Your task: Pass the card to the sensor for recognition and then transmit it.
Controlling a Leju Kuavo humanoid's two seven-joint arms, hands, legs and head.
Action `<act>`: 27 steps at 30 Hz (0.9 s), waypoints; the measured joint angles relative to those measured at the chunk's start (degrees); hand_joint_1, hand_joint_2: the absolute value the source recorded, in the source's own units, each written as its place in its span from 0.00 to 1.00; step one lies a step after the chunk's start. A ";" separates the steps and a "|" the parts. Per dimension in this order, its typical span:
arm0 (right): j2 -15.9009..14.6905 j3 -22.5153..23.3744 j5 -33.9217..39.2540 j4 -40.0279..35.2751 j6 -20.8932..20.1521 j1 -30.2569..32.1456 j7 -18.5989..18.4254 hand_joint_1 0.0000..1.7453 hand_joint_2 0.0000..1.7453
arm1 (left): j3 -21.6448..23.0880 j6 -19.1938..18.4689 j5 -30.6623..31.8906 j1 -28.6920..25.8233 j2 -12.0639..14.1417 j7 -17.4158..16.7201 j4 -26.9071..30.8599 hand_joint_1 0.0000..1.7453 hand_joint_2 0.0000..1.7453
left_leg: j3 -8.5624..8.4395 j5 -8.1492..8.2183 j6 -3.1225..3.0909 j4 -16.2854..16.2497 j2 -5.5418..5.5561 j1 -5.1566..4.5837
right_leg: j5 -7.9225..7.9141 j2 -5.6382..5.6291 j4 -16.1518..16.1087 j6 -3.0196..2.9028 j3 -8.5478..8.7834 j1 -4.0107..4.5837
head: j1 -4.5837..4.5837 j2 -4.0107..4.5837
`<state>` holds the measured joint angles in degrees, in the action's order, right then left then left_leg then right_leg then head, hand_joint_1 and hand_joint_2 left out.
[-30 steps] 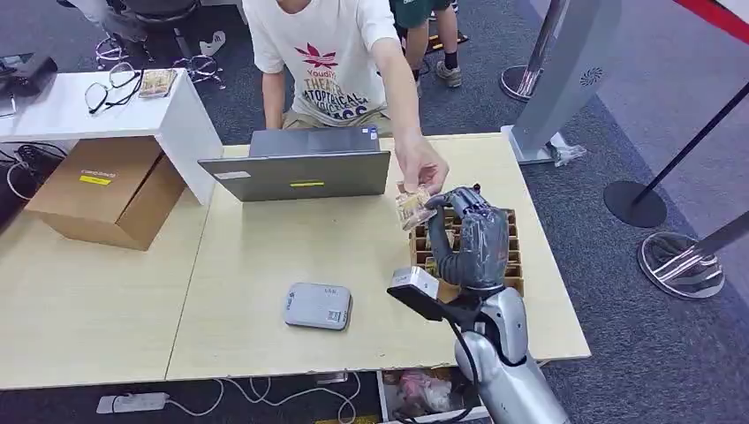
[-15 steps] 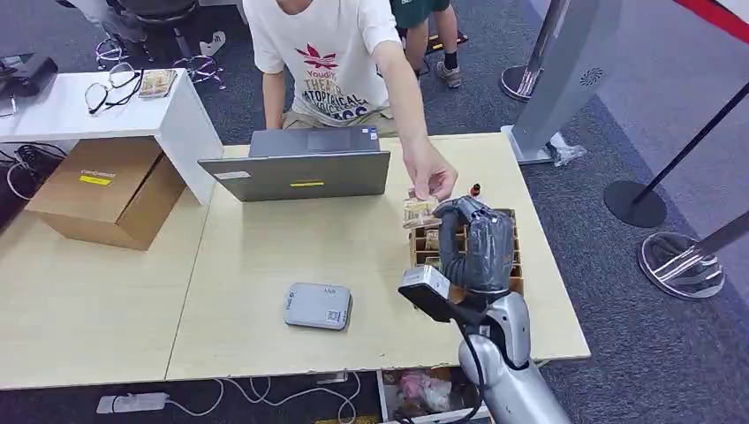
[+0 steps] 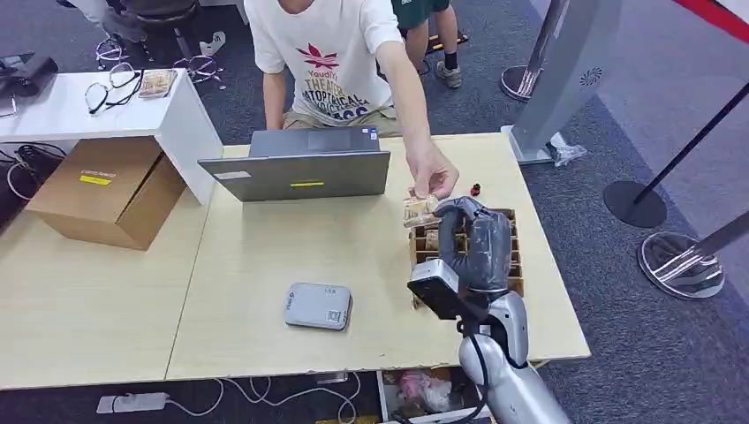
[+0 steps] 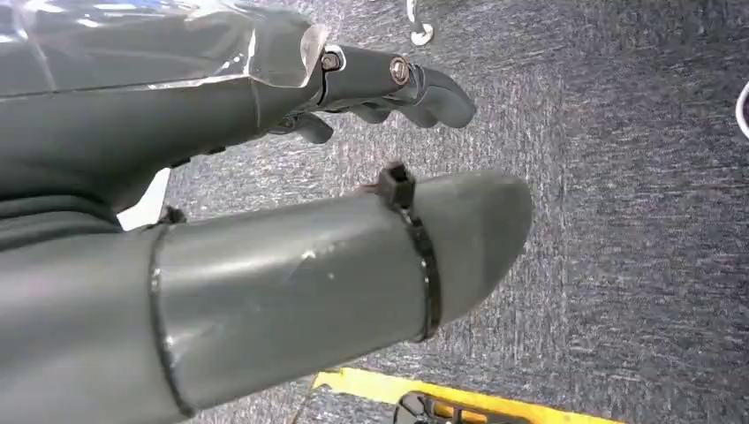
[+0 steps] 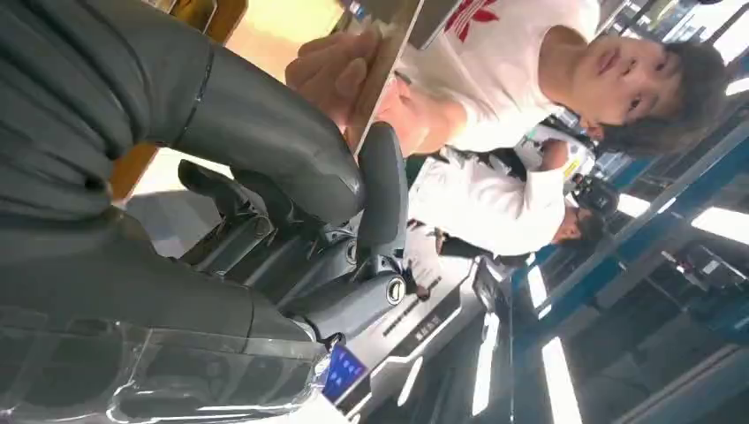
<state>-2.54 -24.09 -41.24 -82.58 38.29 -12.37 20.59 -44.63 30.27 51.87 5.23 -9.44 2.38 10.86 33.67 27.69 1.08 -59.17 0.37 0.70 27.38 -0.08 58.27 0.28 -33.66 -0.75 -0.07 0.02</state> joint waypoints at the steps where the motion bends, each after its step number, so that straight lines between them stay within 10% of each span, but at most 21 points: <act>1: -0.13 -0.11 1.20 -0.09 -0.37 -0.03 0.09 1.00 1.00 | 0.00 0.00 -0.04 0.00 0.00 0.00 0.00 0.00 0.00 | 0.00 0.00 0.00 0.00 0.01 0.00 | 0.00 0.01 0.00 0.00 0.00 0.00 | 0.00 0.00; 5: -0.59 -0.79 3.89 -0.57 -1.18 -0.28 0.63 0.98 1.00 | 0.00 0.00 0.15 0.03 0.02 0.00 0.00 0.00 0.00 | 0.00 0.00 0.00 0.00 0.00 0.00 | 0.00 0.00 0.00 0.00 0.00 0.00 | -0.02 0.00; 7: -0.83 -0.85 4.10 -0.68 -1.13 -0.33 0.68 0.00 1.00 | 0.00 0.00 0.53 0.05 0.00 -0.02 0.00 0.00 0.00 | 0.00 0.00 0.00 0.00 0.01 0.00 | 0.00 0.01 0.00 0.00 0.00 0.00 | -0.02 0.00; 27: -1.92 -0.85 2.99 -2.36 -0.65 -0.24 0.63 0.00 1.00 | 0.00 -0.02 1.73 0.45 -0.07 -0.87 0.00 0.00 0.00 | -0.01 0.00 0.00 0.00 0.00 0.00 | 0.00 0.00 0.00 0.00 0.00 0.00 | 0.00 0.00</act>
<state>-4.46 -24.94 -38.25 -84.94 37.64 -12.61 21.22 -44.63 30.25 53.59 5.68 -9.51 1.51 10.86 33.66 27.69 1.08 -59.17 0.38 0.70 27.38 -0.08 58.27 0.28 -33.67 -0.75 -0.07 0.02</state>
